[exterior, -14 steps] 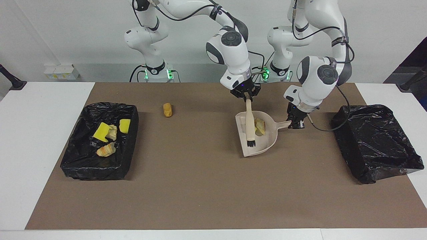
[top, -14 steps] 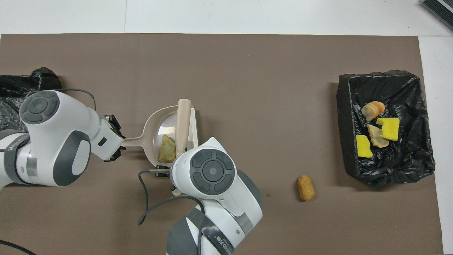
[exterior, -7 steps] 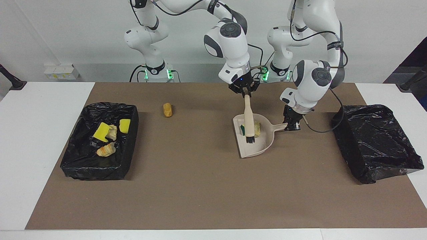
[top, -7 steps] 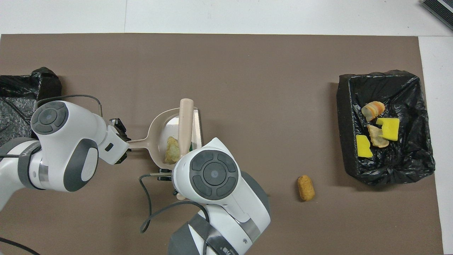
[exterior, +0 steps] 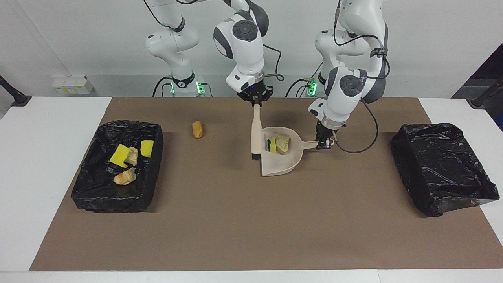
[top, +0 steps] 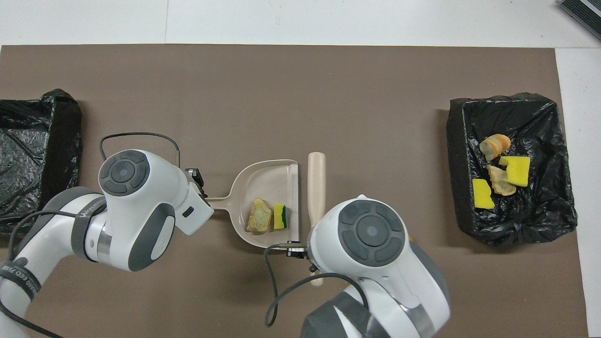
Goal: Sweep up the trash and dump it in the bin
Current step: 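Move the brush behind the last bread scrap with the right gripper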
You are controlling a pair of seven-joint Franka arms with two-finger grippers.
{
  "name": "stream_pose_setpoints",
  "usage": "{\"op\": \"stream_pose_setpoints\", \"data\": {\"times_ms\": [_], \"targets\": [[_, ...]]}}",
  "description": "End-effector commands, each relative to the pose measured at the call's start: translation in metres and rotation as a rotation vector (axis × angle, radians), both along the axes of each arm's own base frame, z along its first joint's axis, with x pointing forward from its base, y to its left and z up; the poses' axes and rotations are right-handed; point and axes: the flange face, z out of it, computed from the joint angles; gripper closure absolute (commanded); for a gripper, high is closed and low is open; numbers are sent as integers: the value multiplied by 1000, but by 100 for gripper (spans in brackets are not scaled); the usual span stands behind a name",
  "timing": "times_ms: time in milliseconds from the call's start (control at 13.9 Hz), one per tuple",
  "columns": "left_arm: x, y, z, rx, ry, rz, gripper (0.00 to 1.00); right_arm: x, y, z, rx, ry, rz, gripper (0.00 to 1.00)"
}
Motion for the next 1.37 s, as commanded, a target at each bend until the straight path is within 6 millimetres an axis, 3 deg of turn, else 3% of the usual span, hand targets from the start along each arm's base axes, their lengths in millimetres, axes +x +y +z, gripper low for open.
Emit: {"op": "stream_pose_setpoints", "data": {"times_ms": [0, 360, 719, 935, 1079, 1294], "targets": [[-13, 2, 7, -10, -11, 7, 100, -26, -51, -6, -41, -11, -23, 100], [-23, -12, 9, 43, -9, 48, 100, -80, -151, -3, -100, 37, -8, 100], [-35, -27, 12, 94, -9, 90, 100, -139, -232, -34, -99, 62, 48, 100], [-40, -29, 12, 110, 7, 88, 100, -173, -250, -57, -146, 72, 53, 100], [-41, -28, 13, 120, 5, 105, 100, -174, -252, -70, -152, 81, 43, 100], [-43, -28, 12, 122, 7, 109, 100, -160, -247, -96, -160, 98, 8, 100]]}}
